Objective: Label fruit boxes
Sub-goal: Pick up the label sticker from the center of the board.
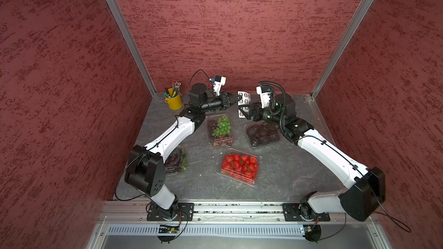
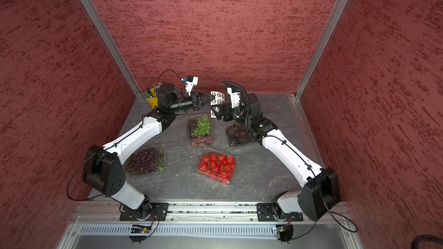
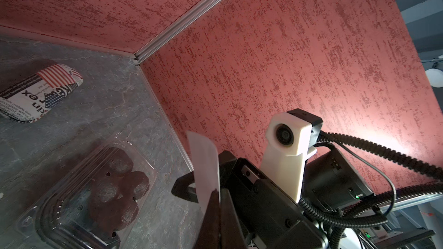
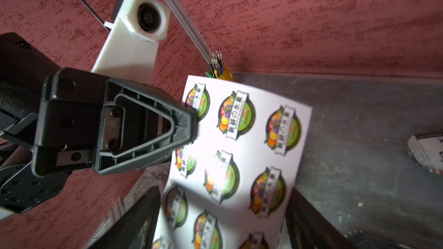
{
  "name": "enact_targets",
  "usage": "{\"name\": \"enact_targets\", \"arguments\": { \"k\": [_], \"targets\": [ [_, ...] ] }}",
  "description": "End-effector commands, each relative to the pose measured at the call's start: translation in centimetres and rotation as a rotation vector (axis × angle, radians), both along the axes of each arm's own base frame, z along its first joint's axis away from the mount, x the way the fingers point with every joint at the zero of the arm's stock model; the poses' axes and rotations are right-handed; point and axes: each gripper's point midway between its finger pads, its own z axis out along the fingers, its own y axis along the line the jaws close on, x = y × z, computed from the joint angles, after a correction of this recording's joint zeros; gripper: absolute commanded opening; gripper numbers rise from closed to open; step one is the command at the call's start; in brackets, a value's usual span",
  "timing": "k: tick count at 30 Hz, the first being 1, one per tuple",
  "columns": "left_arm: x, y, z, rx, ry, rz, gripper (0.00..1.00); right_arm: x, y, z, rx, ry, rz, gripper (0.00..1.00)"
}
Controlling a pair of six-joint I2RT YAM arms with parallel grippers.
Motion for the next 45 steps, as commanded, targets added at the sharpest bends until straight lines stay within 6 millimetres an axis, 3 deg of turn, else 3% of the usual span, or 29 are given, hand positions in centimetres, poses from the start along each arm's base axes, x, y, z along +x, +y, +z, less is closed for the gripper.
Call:
{"name": "enact_targets", "arguments": {
  "k": [1,8,16,24,26,33,39,45],
  "targets": [
    [-0.8,1.8,2.6,-0.078,-0.052,-0.016,0.0,-0.7,-0.8,4.6,0.132,-0.093,0.01,0.88],
    [-2.2,3.5,4.1,-0.096,-0.095,-0.034,0.0,-1.2,-1.7,8.4,0.384,-0.108,0.15,0.85],
    [-4.0,3.7,5.3,-0.1,-0.136,-0.075,0.0,-1.8,-0.6,10.4,0.538,-0.089,0.322,0.75],
    [-4.5,3.5,5.7,-0.108,-0.145,-0.094,0.0,-2.3,0.4,10.4,0.584,-0.071,0.44,0.6],
    [-4.5,3.5,5.6,-0.107,-0.142,-0.096,0.0,-2.3,0.4,10.4,0.583,-0.07,0.447,0.49],
    [-4.7,3.1,5.3,-0.103,-0.14,-0.124,0.0,-2.3,0.5,10.6,0.583,-0.077,0.449,0.3],
    [-4.9,2.9,5.2,-0.101,-0.139,-0.135,0.0,-2.2,0.4,10.9,0.584,-0.08,0.448,0.25],
    [-4.7,3.1,4.9,-0.097,-0.131,-0.132,0.0,-2.1,0.5,10.8,0.584,-0.078,0.443,0.1]
  ]
}}
